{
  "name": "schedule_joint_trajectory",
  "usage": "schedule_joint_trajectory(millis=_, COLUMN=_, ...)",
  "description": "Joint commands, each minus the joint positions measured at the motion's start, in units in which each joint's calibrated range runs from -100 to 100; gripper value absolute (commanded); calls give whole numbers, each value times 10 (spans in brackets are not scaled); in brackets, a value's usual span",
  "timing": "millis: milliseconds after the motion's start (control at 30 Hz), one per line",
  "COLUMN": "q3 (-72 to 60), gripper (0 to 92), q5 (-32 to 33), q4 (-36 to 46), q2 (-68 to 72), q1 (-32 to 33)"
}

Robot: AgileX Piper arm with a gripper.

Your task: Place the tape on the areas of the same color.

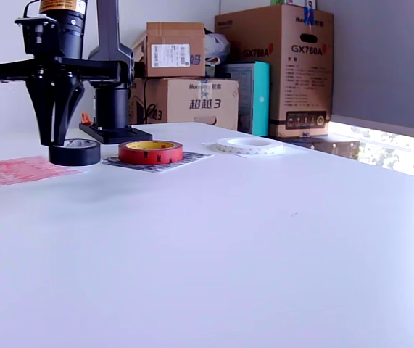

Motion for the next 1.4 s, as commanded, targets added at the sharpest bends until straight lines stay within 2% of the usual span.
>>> schedule_joint_trajectory(millis=0, q3=134, gripper=12, q5=-35, q4=-72, q2=-51, q1=3)
schedule_joint_trajectory(millis=233, q3=246, gripper=12, q5=-98, q4=-152, q2=-140, q1=-1)
schedule_joint_trajectory(millis=400, q3=301, gripper=11, q5=-129, q4=-167, q2=-195, q1=-19)
schedule_joint_trajectory(millis=1167, q3=329, gripper=12, q5=-148, q4=-167, q2=-217, q1=-172)
schedule_joint_trajectory(millis=1367, q3=334, gripper=12, q5=-148, q4=-167, q2=-211, q1=-187)
